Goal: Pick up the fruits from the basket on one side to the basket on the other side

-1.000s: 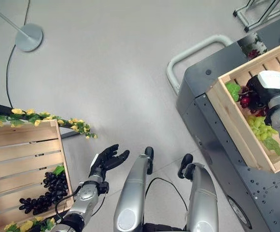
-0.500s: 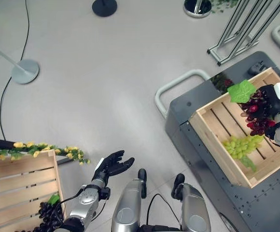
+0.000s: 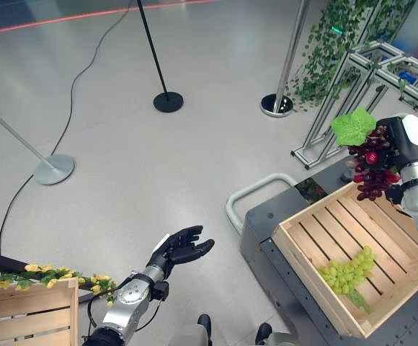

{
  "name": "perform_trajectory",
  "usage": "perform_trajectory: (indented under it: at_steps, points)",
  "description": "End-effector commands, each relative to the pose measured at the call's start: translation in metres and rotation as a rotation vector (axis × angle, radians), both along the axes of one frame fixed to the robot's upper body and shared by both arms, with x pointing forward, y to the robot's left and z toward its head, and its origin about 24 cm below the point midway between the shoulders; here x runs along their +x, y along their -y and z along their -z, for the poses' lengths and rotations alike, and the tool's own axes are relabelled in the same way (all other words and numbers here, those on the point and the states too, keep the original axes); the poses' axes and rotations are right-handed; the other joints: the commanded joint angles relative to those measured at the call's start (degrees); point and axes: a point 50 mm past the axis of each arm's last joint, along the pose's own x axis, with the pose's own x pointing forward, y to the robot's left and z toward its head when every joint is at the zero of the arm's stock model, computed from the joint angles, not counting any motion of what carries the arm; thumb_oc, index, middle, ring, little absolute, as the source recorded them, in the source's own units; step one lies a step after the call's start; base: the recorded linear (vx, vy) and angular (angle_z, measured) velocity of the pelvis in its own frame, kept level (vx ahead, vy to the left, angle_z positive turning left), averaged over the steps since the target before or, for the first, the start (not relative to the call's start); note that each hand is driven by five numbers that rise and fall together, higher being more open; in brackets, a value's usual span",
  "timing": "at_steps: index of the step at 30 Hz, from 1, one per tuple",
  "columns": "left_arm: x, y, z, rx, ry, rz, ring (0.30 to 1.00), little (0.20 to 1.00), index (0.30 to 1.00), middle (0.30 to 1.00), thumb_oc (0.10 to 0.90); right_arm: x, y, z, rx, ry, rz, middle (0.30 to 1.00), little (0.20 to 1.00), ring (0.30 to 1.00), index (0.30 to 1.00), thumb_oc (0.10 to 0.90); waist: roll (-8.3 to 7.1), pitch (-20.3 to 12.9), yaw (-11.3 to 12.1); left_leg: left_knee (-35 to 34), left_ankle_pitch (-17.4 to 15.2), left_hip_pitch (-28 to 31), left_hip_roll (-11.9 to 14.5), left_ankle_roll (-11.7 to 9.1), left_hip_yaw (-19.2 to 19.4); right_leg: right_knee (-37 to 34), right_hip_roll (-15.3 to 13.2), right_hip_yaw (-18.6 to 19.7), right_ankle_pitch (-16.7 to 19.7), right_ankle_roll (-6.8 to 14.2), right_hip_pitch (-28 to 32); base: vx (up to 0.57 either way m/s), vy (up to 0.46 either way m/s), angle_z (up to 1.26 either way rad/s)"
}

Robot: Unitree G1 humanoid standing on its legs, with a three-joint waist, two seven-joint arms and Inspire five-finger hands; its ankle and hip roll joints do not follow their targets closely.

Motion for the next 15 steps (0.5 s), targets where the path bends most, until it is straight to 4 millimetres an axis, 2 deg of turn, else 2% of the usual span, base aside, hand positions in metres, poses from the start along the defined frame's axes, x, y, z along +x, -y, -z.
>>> perform_trajectory:
  at_steps: [1,2,4,6,7,13,15]
  points:
    - [0.033,0.022,-0.05,0.014,0.21,0.186,0.9,0.9,0.9,0.9,0.8,0.007,-0.021,-0.065,-0.005,0.254,-0.11,0.3,0.3,0.3,0.3,0.4,-1.59,-7.4,1.3,1.4,1.6,-2.4,1.3,-2.9,2.1,-2.0,-2.1,-1.3,6.0,-1.7,0.9,-0.02,0.079,0.2]
    - [0.038,0.024,-0.056,0.022,0.229,0.212,0.9,0.9,0.9,0.9,0.8,0.007,-0.024,-0.066,-0.001,0.257,-0.124,0.3,0.3,0.3,0.3,0.4,-1.65,-7.8,1.2,0.7,2.2,-2.4,1.5,-3.0,2.5,-2.4,-2.3,-2.1,6.3,-1.5,1.0,-0.01,0.066,0.41]
    - [0.047,0.026,-0.077,0.035,0.308,0.249,0.9,0.9,0.9,0.9,0.8,0.009,-0.036,-0.07,0.023,0.265,-0.19,0.3,0.3,0.3,0.3,0.4,-1.63,-8.2,1.7,-1.4,2.8,-1.5,0.8,-2.7,0.0,-2.8,-2.7,-2.1,7.0,-0.7,1.4,-0.02,0.076,0.52]
    - [0.052,0.026,-0.089,0.041,0.345,0.258,0.9,0.9,0.9,0.9,0.8,0.01,-0.041,-0.071,0.045,0.262,-0.213,0.3,0.3,0.3,0.3,0.4,-1.43,-8.5,1.8,-2.6,3.3,-1.0,0.9,-2.8,-0.2,-3.1,-2.7,-2.1,7.3,-0.5,1.5,-0.03,0.066,0.19]
    - [0.063,0.029,-0.114,0.022,0.397,0.257,0.9,0.9,0.9,0.9,0.8,0.013,-0.053,-0.073,0.095,0.252,-0.257,0.3,0.3,0.3,0.3,0.4,-1.2,-9.0,2.1,-4.4,4.2,-0.3,0.8,-2.8,-0.8,-4.4,-2.8,-2.4,8.1,-0.1,2.0,-0.03,0.062,0.08]
    - [0.084,0.043,-0.15,0.026,0.489,0.254,0.9,0.9,0.9,0.9,0.8,0.024,-0.084,-0.073,0.194,0.218,-0.374,0.3,0.3,0.3,0.3,0.4,-1.03,-10.5,3.0,-8.6,6.3,0.2,0.9,-3.5,-1.6,-8.5,-2.9,-4.8,10.3,1.1,3.4,-0.03,0.042,0.19]
    - [0.091,0.042,-0.161,0.022,0.506,0.242,0.9,0.9,0.9,0.9,0.8,0.026,-0.093,-0.077,0.218,0.212,-0.411,0.3,0.3,0.3,0.3,0.4,-1.05,-10.8,3.3,-8.8,6.4,-0.3,0.6,-3.5,-2.3,-9.2,-3.1,-5.5,10.5,1.3,3.5,-0.04,0.042,0.12]
